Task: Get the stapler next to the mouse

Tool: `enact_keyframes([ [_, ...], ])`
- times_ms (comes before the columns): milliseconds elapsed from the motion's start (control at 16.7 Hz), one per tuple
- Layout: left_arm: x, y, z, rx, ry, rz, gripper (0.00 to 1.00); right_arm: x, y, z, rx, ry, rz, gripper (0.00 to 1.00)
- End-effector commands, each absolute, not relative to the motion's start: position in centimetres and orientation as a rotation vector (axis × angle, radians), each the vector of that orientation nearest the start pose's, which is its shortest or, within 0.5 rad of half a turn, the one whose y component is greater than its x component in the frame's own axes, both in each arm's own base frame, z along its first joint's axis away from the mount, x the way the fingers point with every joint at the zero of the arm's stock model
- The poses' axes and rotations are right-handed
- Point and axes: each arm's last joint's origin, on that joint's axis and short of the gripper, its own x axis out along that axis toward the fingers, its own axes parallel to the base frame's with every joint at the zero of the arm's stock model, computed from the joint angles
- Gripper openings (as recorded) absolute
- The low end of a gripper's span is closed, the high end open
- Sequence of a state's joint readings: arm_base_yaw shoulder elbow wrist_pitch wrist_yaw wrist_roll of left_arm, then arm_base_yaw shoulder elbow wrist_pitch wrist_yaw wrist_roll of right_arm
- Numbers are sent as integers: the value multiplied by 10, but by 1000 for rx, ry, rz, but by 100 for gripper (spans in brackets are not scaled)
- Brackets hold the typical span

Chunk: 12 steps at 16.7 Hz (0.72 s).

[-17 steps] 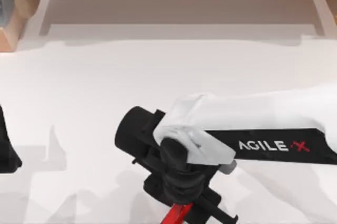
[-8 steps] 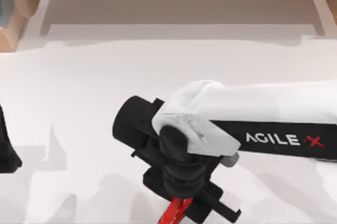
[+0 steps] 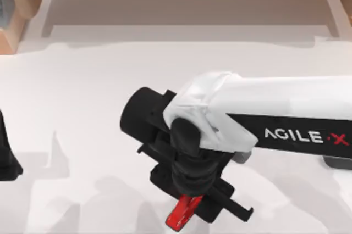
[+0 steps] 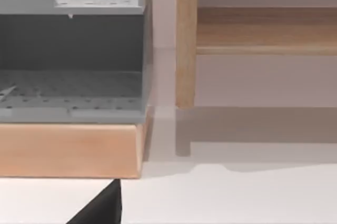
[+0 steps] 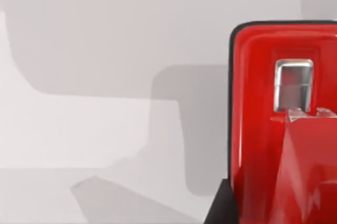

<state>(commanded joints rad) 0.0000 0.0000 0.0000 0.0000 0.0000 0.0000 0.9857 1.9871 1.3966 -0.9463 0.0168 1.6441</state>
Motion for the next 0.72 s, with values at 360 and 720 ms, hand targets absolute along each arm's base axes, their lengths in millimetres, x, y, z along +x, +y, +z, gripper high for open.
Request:
enact_keyframes([
  [360,106,-1,160,0,0,0,100,285,259,158,447,1409,-402,0],
  [720,106,-1,160,0,0,0,100,374,150,154,192,1422,-209,0],
])
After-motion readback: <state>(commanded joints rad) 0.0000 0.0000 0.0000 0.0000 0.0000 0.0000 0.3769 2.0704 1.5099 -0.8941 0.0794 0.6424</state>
